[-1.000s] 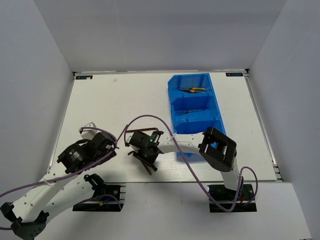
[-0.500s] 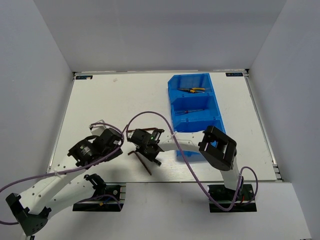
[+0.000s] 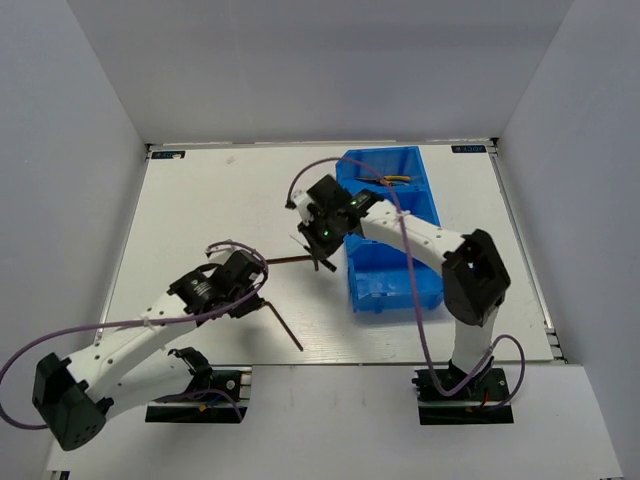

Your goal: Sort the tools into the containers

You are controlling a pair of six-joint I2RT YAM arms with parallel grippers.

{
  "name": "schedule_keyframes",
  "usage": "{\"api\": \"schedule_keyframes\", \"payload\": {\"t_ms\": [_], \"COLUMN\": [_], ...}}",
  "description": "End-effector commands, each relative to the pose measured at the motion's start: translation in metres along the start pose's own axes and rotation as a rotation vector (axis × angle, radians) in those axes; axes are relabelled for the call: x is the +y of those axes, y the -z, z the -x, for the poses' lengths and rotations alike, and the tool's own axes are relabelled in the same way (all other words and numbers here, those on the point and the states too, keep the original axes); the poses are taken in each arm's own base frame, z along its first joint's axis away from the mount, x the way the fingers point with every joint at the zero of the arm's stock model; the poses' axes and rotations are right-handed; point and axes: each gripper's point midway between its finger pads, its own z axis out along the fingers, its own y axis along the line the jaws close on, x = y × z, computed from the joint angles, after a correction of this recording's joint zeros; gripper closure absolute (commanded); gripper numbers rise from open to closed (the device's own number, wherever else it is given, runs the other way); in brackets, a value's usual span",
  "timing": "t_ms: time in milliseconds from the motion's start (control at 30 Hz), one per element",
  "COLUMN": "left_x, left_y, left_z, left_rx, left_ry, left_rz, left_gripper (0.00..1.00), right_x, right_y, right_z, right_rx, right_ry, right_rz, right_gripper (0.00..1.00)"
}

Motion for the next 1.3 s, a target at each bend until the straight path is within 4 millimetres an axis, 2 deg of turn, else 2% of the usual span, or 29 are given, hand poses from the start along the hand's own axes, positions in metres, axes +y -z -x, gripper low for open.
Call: {"api": "schedule_keyframes", "payload": {"t_ms": [0, 67, 200, 233, 300, 333, 400, 433, 500, 533, 633, 667, 733, 767, 800, 867, 900, 933, 1067, 1200, 1267], "left_x": [-0.022, -0.024, -0.037, -0.039, -0.041, -0.045, -0.043, -0.047, -0.054, -0.049, -0.044, -0.043, -0.042, -0.04, -0.038, -0.033, -0.037, -0.034, -0.031, -0.024, -0.02], "left_y": [-0.012, -0.017, -0.032, -0.036, -0.049, -0.051, -0.06, -0.061, -0.063, -0.064, -0.064, -0.065, -0.065, -0.064, -0.067, -0.067, -0.066, -0.07, -0.077, -0.08, -0.081], "left_z": [-0.007, -0.01, -0.018, -0.02, -0.028, -0.03, -0.037, -0.036, -0.033, -0.036, -0.038, -0.039, -0.045, -0.046, -0.048, -0.05, -0.048, -0.051, -0.06, -0.067, -0.069], "left_rx": [0.048, 0.068, 0.105, 0.114, 0.137, 0.153, 0.177, 0.178, 0.177, 0.185, 0.197, 0.199, 0.216, 0.219, 0.222, 0.233, 0.23, 0.238, 0.262, 0.274, 0.277], "left_ry": [0.049, 0.066, 0.15, 0.16, 0.177, 0.178, 0.179, 0.178, 0.179, 0.173, 0.178, 0.191, 0.194, 0.192, 0.197, 0.189, 0.192, 0.185, 0.168, 0.151, 0.149], "left_rz": [-0.026, -0.002, -0.003, -0.008, 0.003, -0.004, 0.027, 0.029, 0.027, 0.048, 0.085, 0.095, 0.098, 0.106, 0.12, 0.153, 0.143, 0.168, 0.203, 0.232, 0.242], "left_gripper": [0.74, 0.74, 0.73, 0.73, 0.72, 0.72, 0.7, 0.7, 0.68, 0.67, 0.62, 0.6, 0.57, 0.57, 0.57, 0.56, 0.56, 0.56, 0.56, 0.56, 0.59], "right_x": [0.016, 0.008, -0.031, -0.05, -0.076, -0.104, -0.13, -0.157, -0.176, -0.196, -0.211, -0.213, -0.212, -0.204, -0.203, -0.203, -0.203, -0.206, -0.203, -0.196, -0.192], "right_y": [0.069, 0.082, 0.094, 0.096, 0.099, 0.104, 0.103, 0.111, 0.114, 0.117, 0.119, 0.116, 0.113, 0.105, 0.103, 0.099, 0.099, 0.1, 0.107, 0.121, 0.128], "right_z": [0.059, 0.068, 0.068, 0.066, 0.059, 0.059, 0.051, 0.043, 0.04, 0.032, 0.022, 0.012, 0.005, -0.008, -0.01, -0.021, -0.022, -0.026, -0.028, -0.022, -0.02], "right_rx": [-0.239, -0.282, -0.291, -0.288, -0.262, -0.267, -0.236, -0.222, -0.217, -0.203, -0.222, -0.208, -0.212, -0.187, -0.191, -0.179, -0.18, -0.179, -0.206, -0.254, -0.282], "right_ry": [0.221, 0.252, 0.324, 0.325, 0.387, 0.422, 0.428, 0.42, 0.415, 0.411, 0.423, 0.447, 0.453, 0.445, 0.47, 0.452, 0.442, 0.428, 0.384, 0.352, 0.312], "right_rz": [0.121, 0.126, 0.047, 0.009, -0.073, -0.137, -0.193, -0.235, -0.249, -0.262, -0.242, -0.221, -0.186, -0.134, -0.118, -0.095, -0.091, -0.09, -0.053, -0.046, -0.034], "right_gripper": [1.0, 1.0, 1.0, 1.0, 1.0, 1.0, 1.0, 1.0, 1.0, 1.0, 1.0, 1.0, 1.0, 0.99, 0.89, 0.8, 0.71, 0.48, 0.35, 0.33, 0.33]}}
